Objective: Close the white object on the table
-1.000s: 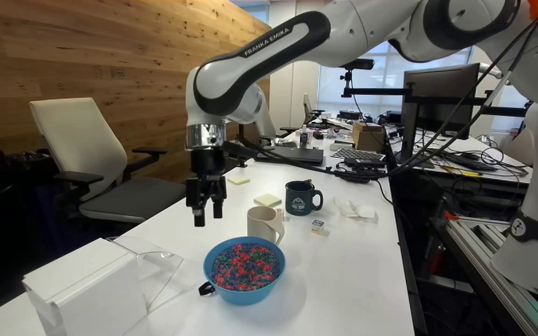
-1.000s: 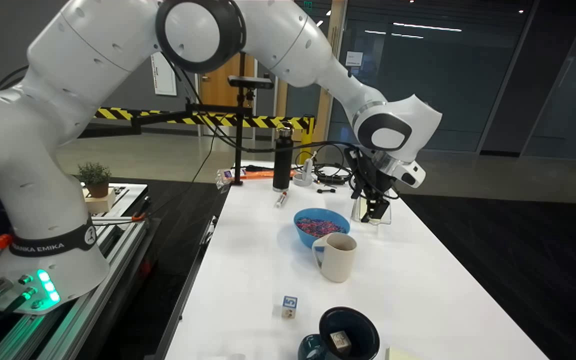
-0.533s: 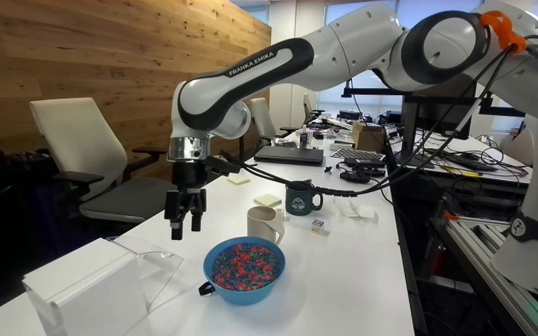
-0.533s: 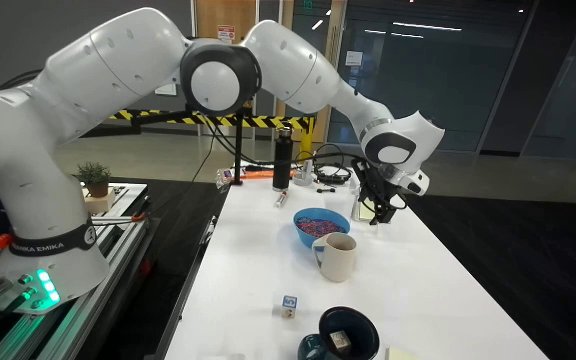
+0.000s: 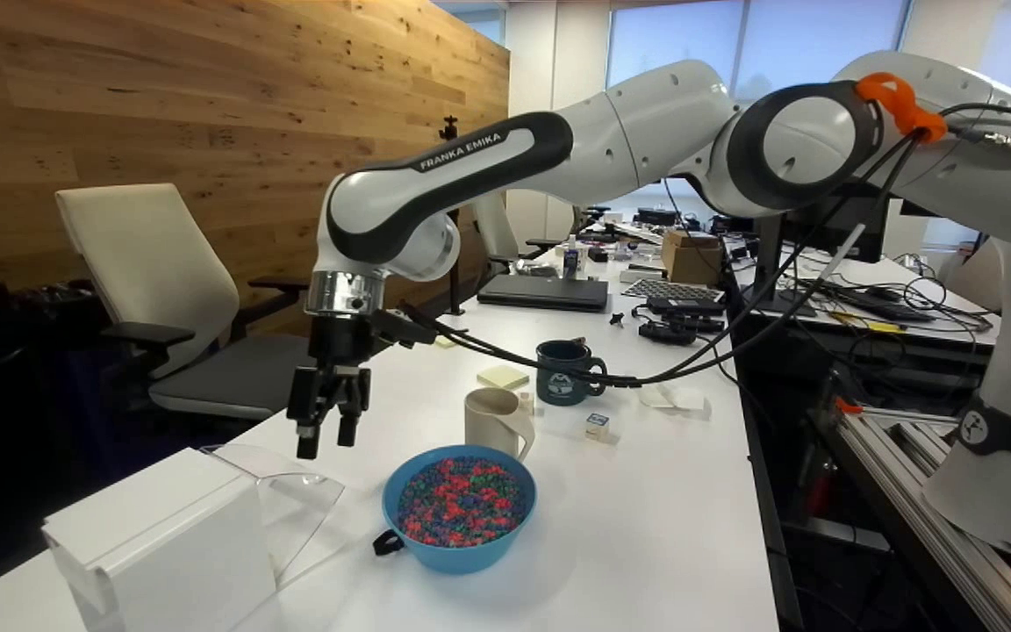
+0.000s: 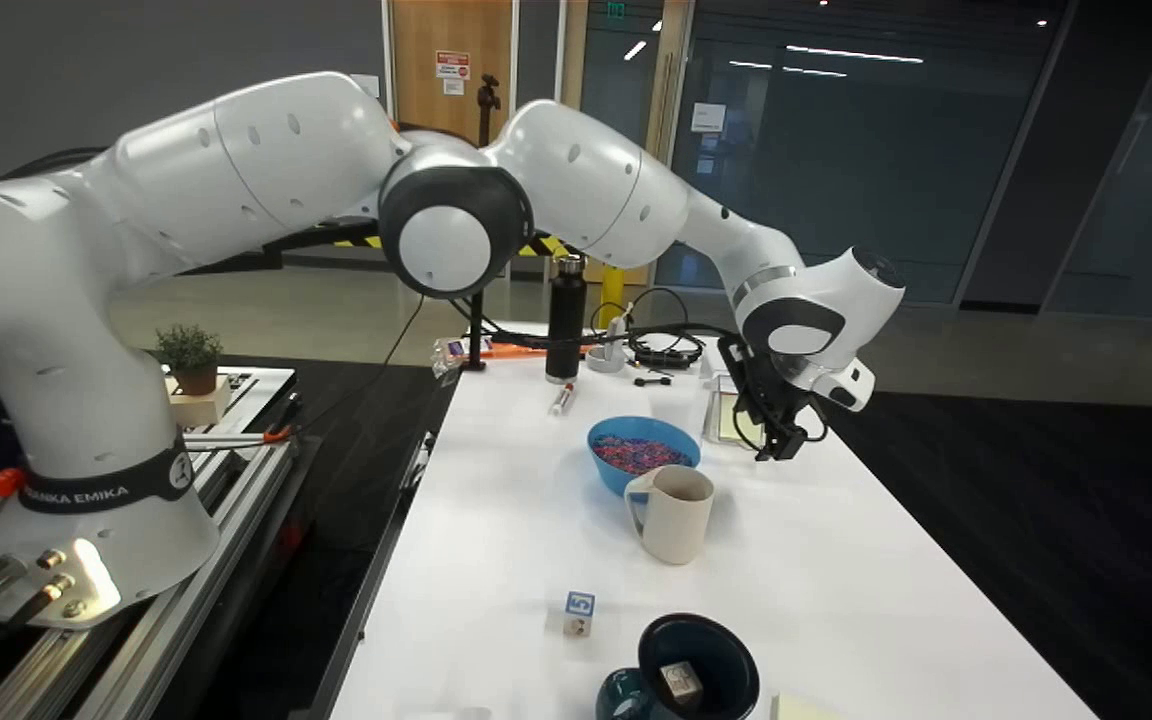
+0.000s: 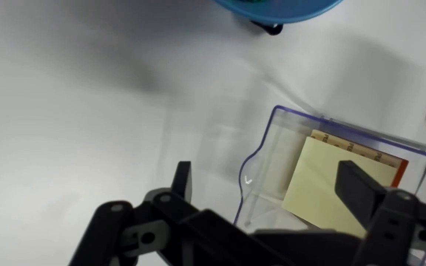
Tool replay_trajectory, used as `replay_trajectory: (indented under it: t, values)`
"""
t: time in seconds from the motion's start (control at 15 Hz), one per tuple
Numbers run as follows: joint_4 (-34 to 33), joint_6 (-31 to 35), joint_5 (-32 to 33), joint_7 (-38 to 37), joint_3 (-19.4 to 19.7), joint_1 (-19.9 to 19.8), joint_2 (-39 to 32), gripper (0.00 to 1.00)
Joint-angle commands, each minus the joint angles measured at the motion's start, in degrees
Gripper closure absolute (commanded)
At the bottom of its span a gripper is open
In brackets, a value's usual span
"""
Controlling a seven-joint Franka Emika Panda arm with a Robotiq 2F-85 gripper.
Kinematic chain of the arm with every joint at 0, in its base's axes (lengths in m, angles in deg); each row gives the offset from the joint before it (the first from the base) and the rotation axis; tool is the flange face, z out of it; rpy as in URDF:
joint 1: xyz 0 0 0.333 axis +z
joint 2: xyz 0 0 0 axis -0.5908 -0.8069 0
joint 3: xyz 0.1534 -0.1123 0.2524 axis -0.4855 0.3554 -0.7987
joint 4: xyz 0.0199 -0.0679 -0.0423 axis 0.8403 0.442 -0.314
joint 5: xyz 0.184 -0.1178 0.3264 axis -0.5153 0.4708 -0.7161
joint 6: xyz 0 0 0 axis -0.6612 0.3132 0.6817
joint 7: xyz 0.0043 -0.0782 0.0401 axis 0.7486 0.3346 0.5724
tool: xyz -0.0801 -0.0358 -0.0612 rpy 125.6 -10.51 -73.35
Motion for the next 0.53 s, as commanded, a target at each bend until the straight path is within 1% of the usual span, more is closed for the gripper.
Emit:
replay_trajectory:
  t: [0.0, 0.47]
  values:
    - [-8.5, -1.4, -2.6, 1.4, -2.6, -1.5, -6.5, 0.0]
    - [-14.3, -2.2, -5.1, 1.4, -6.1, -1.9, -10.9, 0.0]
